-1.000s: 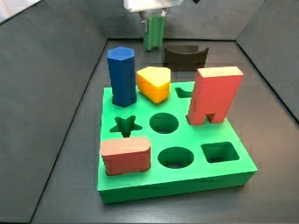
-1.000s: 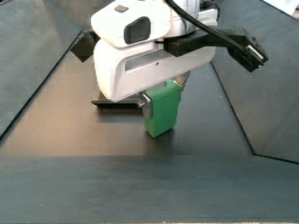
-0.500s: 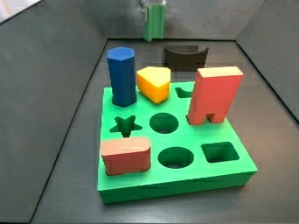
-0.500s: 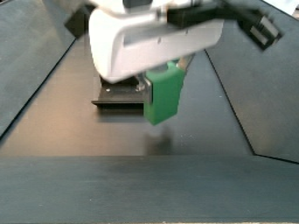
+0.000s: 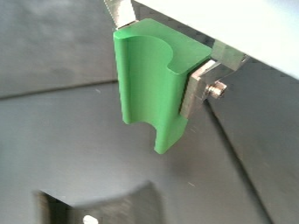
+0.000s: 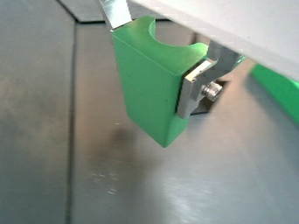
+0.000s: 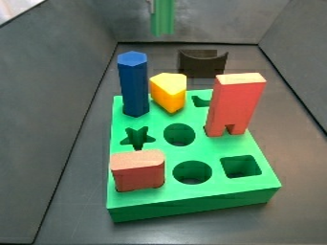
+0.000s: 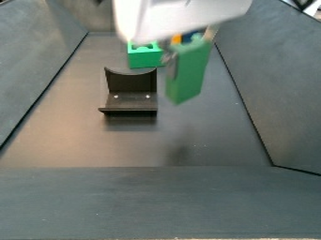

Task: Pick up the arch object. Move up. Rotate the arch object. Move to above the board. Insert the arch object.
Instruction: Rotate the arch object.

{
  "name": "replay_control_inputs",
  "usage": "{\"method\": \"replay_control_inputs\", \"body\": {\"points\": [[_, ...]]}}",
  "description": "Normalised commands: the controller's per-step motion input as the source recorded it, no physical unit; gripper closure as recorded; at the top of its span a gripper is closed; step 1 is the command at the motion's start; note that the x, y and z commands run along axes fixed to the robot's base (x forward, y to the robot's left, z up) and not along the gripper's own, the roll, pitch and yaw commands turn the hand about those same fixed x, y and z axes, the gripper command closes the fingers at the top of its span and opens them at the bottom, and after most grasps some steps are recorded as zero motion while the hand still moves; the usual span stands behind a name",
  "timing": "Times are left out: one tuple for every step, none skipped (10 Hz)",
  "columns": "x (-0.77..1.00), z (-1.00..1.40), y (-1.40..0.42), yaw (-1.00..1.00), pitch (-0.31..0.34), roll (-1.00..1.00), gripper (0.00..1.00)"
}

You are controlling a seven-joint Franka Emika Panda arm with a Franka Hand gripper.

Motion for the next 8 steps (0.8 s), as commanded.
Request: {"method": "replay_control_inputs", "body": {"points": [[-0.46, 0.92, -1.0, 0.02, -0.009, 0.12, 1.0], [-0.4, 0.94, -1.0, 0.02, 0.005, 0.12, 1.0], [-0.35, 0.97, -1.0, 0.03, 0.028, 0.11, 1.0], [-0.28, 0.92, -0.91, 0.02, 0.052, 0.1, 1.0], [-0.16, 0.7, -0.62, 0.03, 0.056, 0.11, 1.0], [-0.1, 0.52, -0.41, 0.02, 0.051, 0.11, 1.0], [-0.06, 0.27, -0.13, 0.03, 0.047, 0.1, 1.0], [0.0, 0.0, 0.0, -1.0, -0.003, 0.03, 1.0]]}}
